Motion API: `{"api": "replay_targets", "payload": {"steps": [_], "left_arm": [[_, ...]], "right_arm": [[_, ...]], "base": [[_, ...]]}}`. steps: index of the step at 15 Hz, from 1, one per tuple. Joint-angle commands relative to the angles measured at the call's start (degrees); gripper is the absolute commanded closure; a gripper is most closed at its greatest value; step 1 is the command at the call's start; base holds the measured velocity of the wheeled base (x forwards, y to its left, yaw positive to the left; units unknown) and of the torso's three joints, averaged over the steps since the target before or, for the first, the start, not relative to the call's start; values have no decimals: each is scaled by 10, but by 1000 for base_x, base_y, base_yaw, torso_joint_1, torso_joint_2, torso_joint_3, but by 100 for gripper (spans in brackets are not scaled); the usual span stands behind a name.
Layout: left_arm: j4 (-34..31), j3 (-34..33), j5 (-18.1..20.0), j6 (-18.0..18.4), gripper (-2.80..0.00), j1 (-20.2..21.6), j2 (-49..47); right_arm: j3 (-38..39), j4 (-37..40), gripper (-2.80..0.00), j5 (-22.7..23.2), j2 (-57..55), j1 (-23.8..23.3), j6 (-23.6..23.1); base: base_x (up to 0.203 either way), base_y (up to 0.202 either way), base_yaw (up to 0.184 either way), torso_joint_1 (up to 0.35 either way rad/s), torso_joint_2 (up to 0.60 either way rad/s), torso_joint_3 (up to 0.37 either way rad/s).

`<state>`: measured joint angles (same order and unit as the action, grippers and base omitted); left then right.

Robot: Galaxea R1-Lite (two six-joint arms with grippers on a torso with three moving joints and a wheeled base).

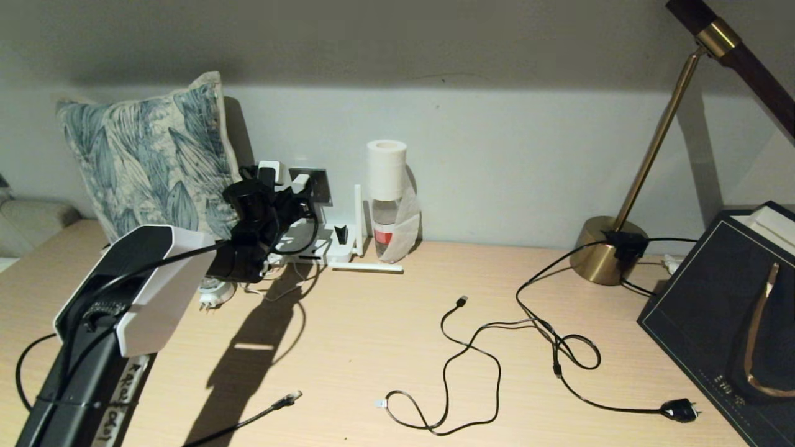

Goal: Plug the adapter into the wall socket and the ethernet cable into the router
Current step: Plug plug into socket

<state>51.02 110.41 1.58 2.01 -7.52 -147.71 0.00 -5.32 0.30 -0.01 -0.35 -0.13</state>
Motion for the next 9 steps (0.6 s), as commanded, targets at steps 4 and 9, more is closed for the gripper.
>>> {"api": "replay_targets", "payload": {"steps": [4,9], "left_arm": [[4,0,0,0,0,-1,1],[5,0,1,0,-280,-1,1]], "right_arm": [[20,0,0,0,-1,0,0],[20,0,0,0,-1,0,0]], "base": [[0,0,0,0,0,0],[0,0,0,0,0,0]]}}
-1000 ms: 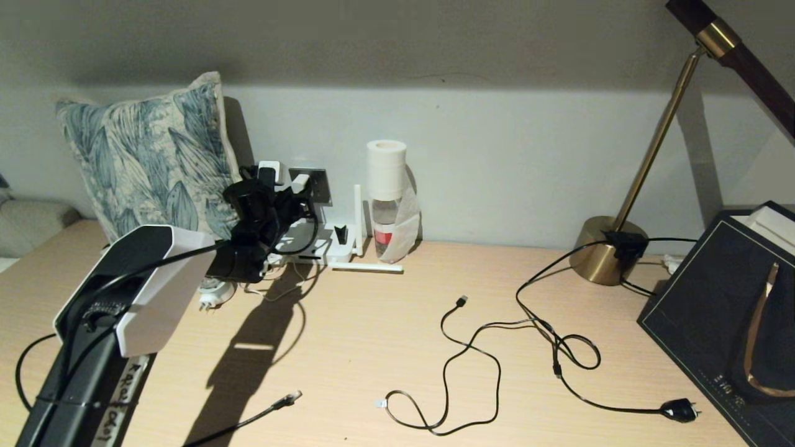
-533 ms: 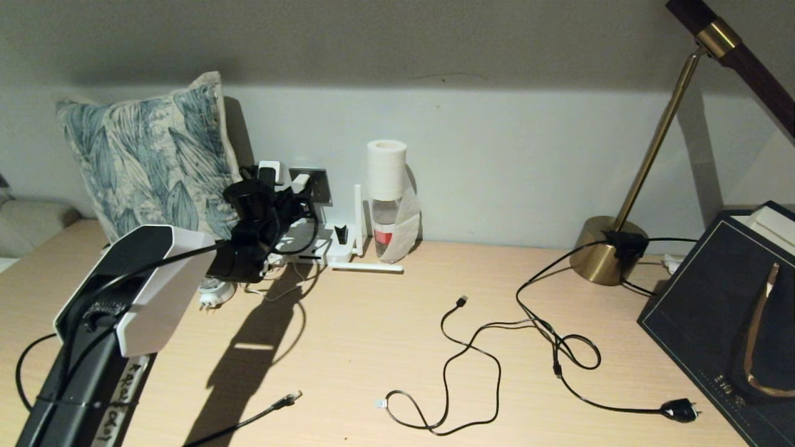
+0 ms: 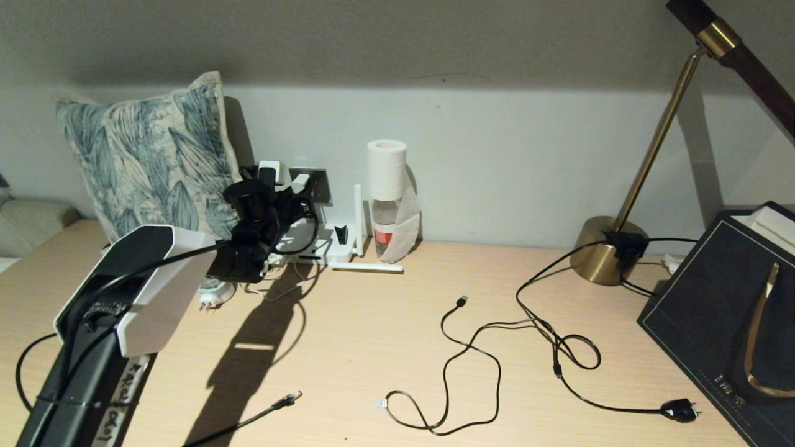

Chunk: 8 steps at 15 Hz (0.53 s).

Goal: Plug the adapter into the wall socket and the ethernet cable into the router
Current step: Plug plug into socket

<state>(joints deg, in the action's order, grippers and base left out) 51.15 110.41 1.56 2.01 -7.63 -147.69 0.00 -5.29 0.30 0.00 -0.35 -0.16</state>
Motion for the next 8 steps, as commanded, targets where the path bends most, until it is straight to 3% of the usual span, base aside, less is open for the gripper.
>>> {"api": "replay_targets", "payload": {"steps": [1,8], "left_arm": [[4,0,1,-1,-280,0,2],[18,-1,4,-1,-280,-1,-1]], "right_arm": [[20,-1,0,0,-1,0,0],[20,-1,0,0,-1,0,0]], "base": [[0,0,0,0,0,0],[0,0,0,0,0,0]]}}
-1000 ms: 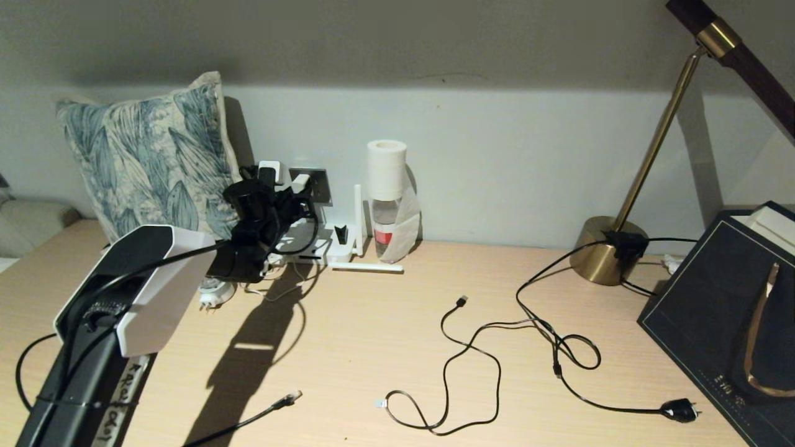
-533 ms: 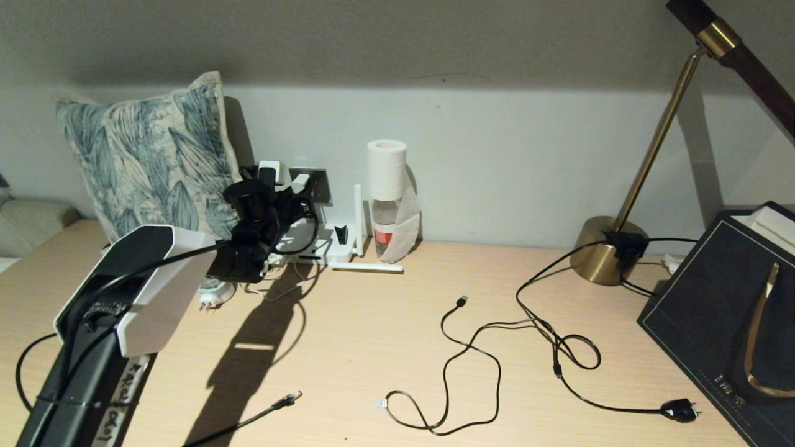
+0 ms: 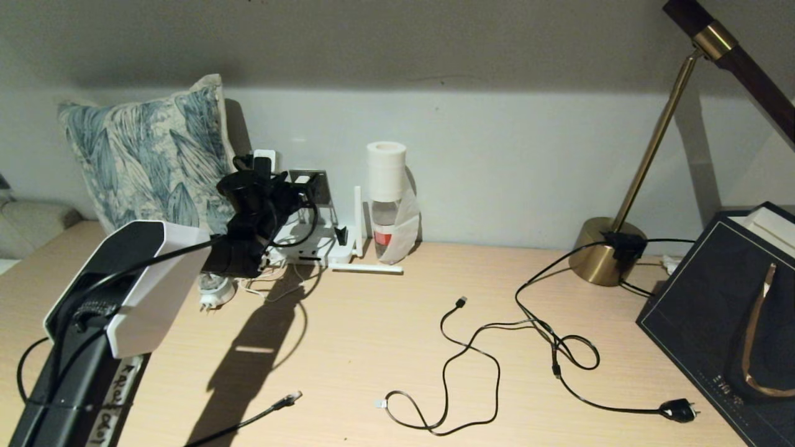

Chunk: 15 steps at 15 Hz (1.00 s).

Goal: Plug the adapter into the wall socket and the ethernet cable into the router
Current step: Plug plug into socket, then pick up cable

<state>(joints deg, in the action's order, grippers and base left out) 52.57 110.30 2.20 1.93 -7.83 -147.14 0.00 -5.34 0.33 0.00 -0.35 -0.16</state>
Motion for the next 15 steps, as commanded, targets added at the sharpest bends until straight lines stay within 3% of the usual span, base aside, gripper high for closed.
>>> {"api": "replay_targets", "payload": {"steps": [1,5,7,10,12,15], "left_arm": [[15,-1,-6,0,-280,1,-6],[95,-66,-34,2,-280,1,7],[136,-159,-37,2,-280,1,51],[159,-295,-23,2,-280,1,199],[134,-412,13,18,-280,2,310],[8,-580,137,104,-280,9,470]], "right_arm": [[20,0,0,0,-1,0,0],[20,0,0,0,-1,0,0],[20,0,0,0,-1,0,0],[20,0,0,0,-1,0,0],[20,0,0,0,-1,0,0],[20,0,0,0,-1,0,0]], "base": [[0,0,0,0,0,0],[0,0,0,0,0,0],[0,0,0,0,0,0],[0,0,0,0,0,0],[0,0,0,0,0,0],[0,0,0,0,0,0]]}}
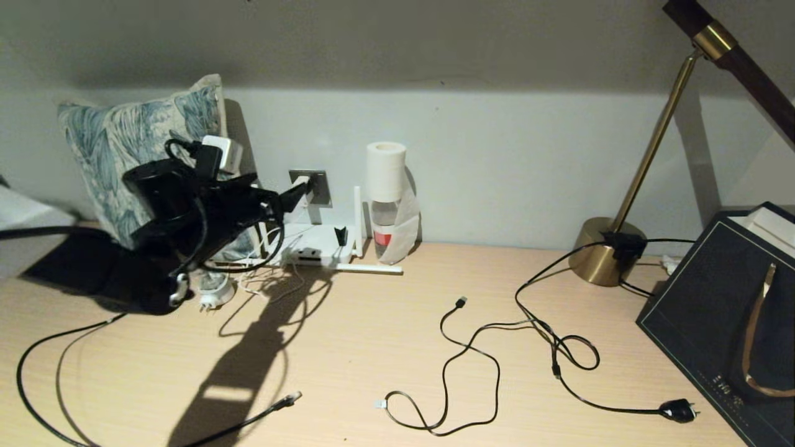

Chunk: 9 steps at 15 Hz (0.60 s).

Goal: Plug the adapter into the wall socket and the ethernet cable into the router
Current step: Pick up cable

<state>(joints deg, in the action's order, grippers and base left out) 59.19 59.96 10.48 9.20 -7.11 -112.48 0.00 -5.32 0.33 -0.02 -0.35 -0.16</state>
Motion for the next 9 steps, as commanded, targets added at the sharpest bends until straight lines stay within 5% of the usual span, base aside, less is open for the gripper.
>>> {"api": "replay_targets", "payload": {"steps": [1,5,7,9], "left_arm": [[-157,-117,100,73,-280,4,170],[-551,-163,159,324,-280,6,268],[-698,-162,118,405,-280,6,277],[-722,-159,67,485,-280,6,244]], "right_arm": [[20,0,0,0,-1,0,0],[20,0,0,0,-1,0,0],[20,0,0,0,-1,0,0],[20,0,0,0,-1,0,0]], "base": [[0,0,0,0,0,0],[0,0,0,0,0,0],[0,0,0,0,0,0],[0,0,0,0,0,0]]}}
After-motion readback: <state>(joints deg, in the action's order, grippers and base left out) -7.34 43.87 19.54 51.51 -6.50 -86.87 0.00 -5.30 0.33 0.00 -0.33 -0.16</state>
